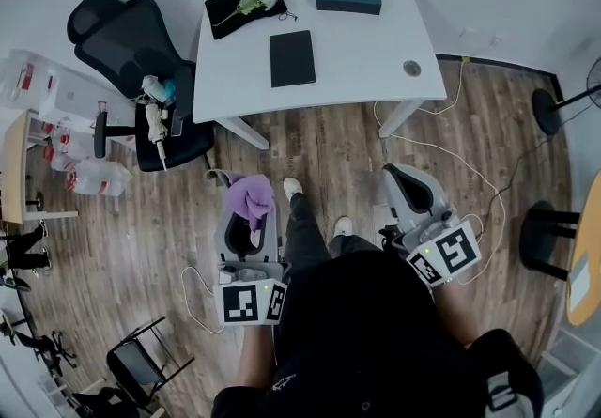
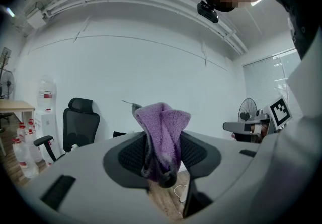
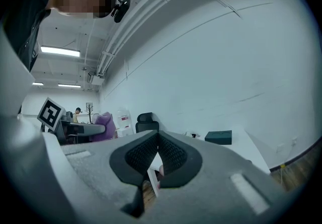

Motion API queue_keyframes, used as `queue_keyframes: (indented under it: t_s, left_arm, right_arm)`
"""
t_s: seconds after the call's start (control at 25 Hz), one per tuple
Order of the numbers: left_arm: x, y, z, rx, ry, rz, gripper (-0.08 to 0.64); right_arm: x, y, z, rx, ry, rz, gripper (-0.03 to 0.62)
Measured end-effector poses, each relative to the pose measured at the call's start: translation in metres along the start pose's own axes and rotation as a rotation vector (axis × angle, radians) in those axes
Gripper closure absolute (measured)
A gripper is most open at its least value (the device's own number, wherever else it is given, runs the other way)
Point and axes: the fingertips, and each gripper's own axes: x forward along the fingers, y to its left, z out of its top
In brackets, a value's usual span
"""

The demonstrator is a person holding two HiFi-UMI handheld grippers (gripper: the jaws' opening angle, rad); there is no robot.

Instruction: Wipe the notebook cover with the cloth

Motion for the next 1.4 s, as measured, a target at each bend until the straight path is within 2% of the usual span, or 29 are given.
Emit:
queue_keyframes:
  t_s: [0.44, 0.68, 1.4]
  left_arm:
    - [0.067, 0.006, 0.002, 0.001, 0.011, -0.115, 0.382]
    - [0.110, 0.017, 0.005, 0.004, 0.013, -0.157, 0.382]
    - [0.243, 0.083, 0.027, -0.026, 0.046, -0.238, 0.382]
  right_arm:
    - [0.019, -0.037, 0.009, -0.010, -0.015, -0.129, 0.588]
    - [0.049, -0.054, 0.010, -0.018, -0.003, -0.158, 0.587]
    - [0.167, -0.102, 0.028, -0.029, 0.039, -0.225, 0.587]
